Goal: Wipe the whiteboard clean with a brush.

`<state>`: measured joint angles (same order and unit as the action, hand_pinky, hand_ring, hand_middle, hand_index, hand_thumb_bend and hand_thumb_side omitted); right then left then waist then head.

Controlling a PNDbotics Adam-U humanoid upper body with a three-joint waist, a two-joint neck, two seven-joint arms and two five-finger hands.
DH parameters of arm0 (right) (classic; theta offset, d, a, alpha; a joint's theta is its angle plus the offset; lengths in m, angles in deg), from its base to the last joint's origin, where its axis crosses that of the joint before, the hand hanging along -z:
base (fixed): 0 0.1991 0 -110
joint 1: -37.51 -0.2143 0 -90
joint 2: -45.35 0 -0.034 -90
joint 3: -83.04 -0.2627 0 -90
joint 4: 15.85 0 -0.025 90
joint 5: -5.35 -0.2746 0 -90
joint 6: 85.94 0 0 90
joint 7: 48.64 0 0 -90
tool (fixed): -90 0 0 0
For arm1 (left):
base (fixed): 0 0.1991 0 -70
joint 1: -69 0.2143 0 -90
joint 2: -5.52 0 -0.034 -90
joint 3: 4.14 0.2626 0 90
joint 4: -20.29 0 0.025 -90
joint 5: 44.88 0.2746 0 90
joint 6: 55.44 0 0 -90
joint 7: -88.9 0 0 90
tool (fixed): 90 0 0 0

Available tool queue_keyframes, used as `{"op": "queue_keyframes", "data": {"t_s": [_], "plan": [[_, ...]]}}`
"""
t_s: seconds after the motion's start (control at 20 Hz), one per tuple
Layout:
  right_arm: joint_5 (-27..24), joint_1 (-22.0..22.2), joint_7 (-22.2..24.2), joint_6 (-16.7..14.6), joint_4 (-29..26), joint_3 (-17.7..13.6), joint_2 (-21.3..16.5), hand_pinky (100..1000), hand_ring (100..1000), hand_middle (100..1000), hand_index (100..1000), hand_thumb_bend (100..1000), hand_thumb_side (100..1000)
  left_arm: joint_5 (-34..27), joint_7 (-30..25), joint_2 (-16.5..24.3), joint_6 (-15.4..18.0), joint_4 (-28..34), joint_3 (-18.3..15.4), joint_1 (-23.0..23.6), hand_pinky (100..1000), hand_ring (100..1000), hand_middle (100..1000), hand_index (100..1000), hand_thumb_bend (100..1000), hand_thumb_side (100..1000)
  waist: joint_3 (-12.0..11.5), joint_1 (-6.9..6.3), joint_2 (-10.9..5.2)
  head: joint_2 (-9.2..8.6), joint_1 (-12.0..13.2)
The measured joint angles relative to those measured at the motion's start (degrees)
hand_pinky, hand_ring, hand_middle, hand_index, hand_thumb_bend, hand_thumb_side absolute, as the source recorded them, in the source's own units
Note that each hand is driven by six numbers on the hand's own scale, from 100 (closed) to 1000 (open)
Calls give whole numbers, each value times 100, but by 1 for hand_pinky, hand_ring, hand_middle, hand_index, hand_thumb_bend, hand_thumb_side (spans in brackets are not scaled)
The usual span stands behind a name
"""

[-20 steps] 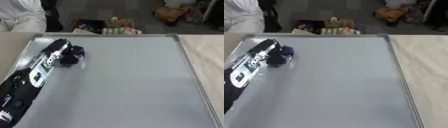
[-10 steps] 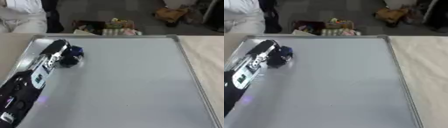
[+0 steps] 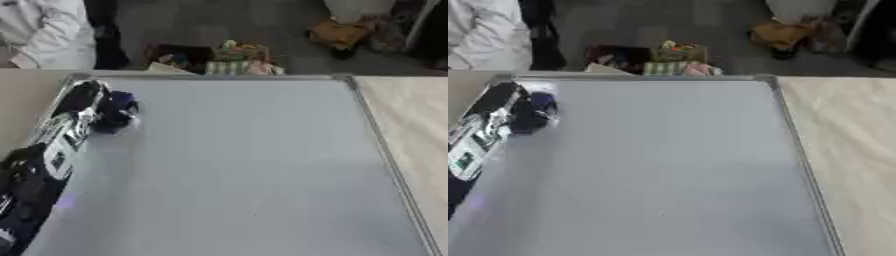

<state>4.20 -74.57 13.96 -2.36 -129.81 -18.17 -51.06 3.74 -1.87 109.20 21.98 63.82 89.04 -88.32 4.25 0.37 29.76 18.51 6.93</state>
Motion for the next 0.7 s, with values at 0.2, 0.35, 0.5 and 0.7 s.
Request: {"op": "queue_keyframes", "data": {"t_s": [0.2, 0.35, 0.5, 0.7], "plan": [[0, 23, -7, -6, 0, -4, 0, 834, 784, 659, 836, 100, 1000, -71, 117, 119, -108, -89, -120, 57, 400, 450, 287, 588, 110, 544, -1, 2, 1, 0, -4], [0, 39, -18, -17, 0, -4, 0, 834, 784, 659, 836, 100, 1000, -174, 191, 195, -191, -151, -205, 97, 401, 450, 288, 588, 114, 547, -2, 7, 5, 0, -6], [0, 42, -25, -23, 0, -4, 0, 834, 784, 659, 836, 100, 1000, -270, 251, 252, -268, -202, -269, 121, 400, 450, 288, 588, 112, 549, -2, 12, 10, 0, -6], [-1, 41, -24, -24, 0, -4, 0, 835, 784, 659, 836, 100, 1000, -341, 348, 295, -362, -252, -334, 126, 399, 448, 283, 588, 106, 552, 2, 13, 26, -2, -5]]}}
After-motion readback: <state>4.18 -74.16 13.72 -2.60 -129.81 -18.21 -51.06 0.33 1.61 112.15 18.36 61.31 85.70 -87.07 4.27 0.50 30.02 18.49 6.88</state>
